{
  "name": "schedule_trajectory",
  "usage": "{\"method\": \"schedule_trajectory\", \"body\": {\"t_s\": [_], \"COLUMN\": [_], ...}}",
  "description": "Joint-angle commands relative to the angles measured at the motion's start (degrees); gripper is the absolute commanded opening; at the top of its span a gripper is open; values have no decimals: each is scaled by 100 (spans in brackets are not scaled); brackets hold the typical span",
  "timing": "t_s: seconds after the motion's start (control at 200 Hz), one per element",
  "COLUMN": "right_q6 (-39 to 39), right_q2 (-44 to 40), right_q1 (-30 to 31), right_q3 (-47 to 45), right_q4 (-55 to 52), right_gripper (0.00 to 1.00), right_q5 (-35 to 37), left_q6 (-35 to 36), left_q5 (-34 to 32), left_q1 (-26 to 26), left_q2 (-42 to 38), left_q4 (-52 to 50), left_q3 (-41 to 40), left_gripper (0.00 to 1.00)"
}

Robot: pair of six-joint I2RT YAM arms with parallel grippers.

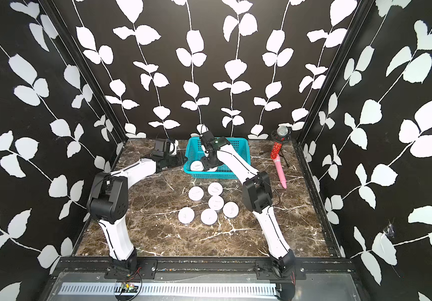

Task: Put the yogurt in the basket
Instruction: Place the yogurt in the basket.

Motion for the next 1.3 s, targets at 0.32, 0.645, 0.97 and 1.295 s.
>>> {"method": "schedule_trajectory", "body": {"t_s": [0.32, 0.645, 0.97, 1.295], "right_q6": [111, 147, 112, 95], "right_q2": [326, 359, 94, -786], "right_q1": [17, 17, 9, -2], "right_q3": [308, 357, 317, -369], "right_q4": [-83, -109, -136, 315], "right_gripper": [62, 73, 79, 82], "right_q5": [-50, -66, 151, 248], "left_q6": [149, 138, 170, 328], "left_q5": [154, 162, 79, -235], "left_q1": [-99, -102, -98, -102], "left_q2": [20, 29, -61, -374], "left_q4": [-708, -730, -787, -994], "left_q3": [-61, -63, -72, -40], "left_gripper": [17, 19, 23, 39]}}
